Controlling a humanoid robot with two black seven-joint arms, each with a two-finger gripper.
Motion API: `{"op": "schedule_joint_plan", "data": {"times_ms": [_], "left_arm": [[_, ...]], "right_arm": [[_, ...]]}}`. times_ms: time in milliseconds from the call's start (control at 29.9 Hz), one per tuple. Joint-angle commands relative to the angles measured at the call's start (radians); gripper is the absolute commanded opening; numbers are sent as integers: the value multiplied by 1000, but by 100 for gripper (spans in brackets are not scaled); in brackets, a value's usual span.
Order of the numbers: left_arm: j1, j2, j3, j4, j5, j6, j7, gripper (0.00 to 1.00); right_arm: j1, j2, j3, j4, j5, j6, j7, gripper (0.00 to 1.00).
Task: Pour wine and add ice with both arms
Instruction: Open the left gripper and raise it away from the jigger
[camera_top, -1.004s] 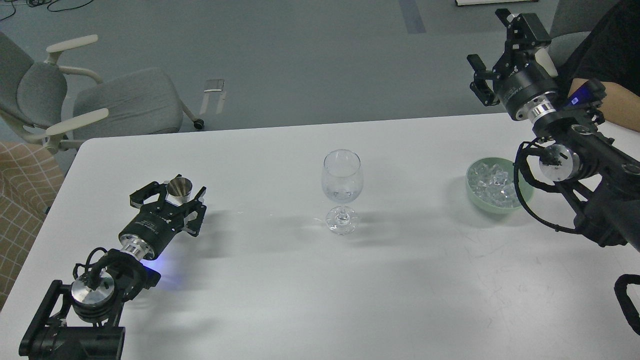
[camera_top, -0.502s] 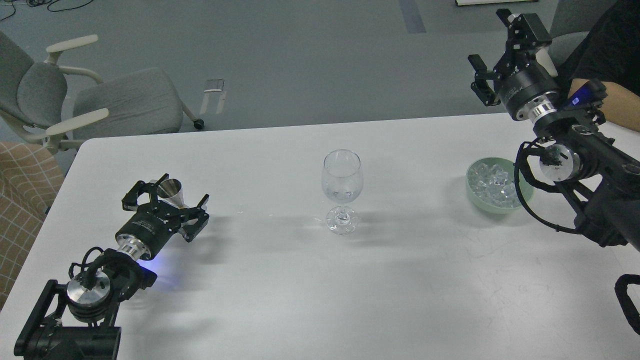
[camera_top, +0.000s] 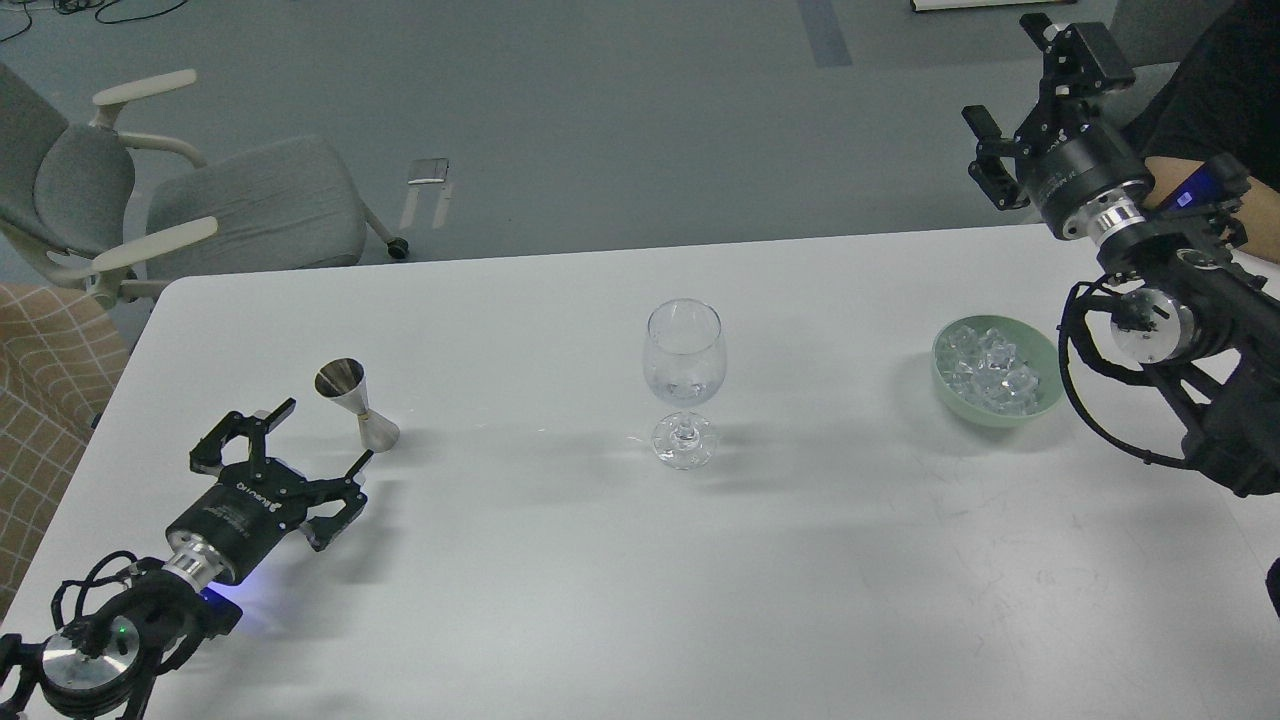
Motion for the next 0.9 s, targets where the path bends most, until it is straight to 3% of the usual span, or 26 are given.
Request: {"op": "schedule_joint_plan", "data": {"times_ms": [0, 301, 569, 669, 770, 870], "left_arm": [[29, 60, -15, 1, -7, -6, 2, 98], [-6, 138, -115, -10, -8, -6, 2, 98], [-288, 166, -101, 13, 45, -6, 2, 98], [-320, 161, -99, 27, 77, -6, 1, 98], [-368, 157, -77, 37, 177, -6, -25, 98], [-403, 157, -52, 44, 275, -6, -105, 98]], "right_arm": [[-22, -43, 0, 39, 0, 4, 0, 100], [-105, -213, -3, 195, -34, 1, 0, 100], [-191, -369, -3, 324, -195, -24, 0, 100], [-212, -399, -3, 347, -196, -33, 0, 100], [-255, -419, -3, 364, -277, -58, 0, 100], [-278, -419, -3, 366, -431, -102, -2, 100]]}}
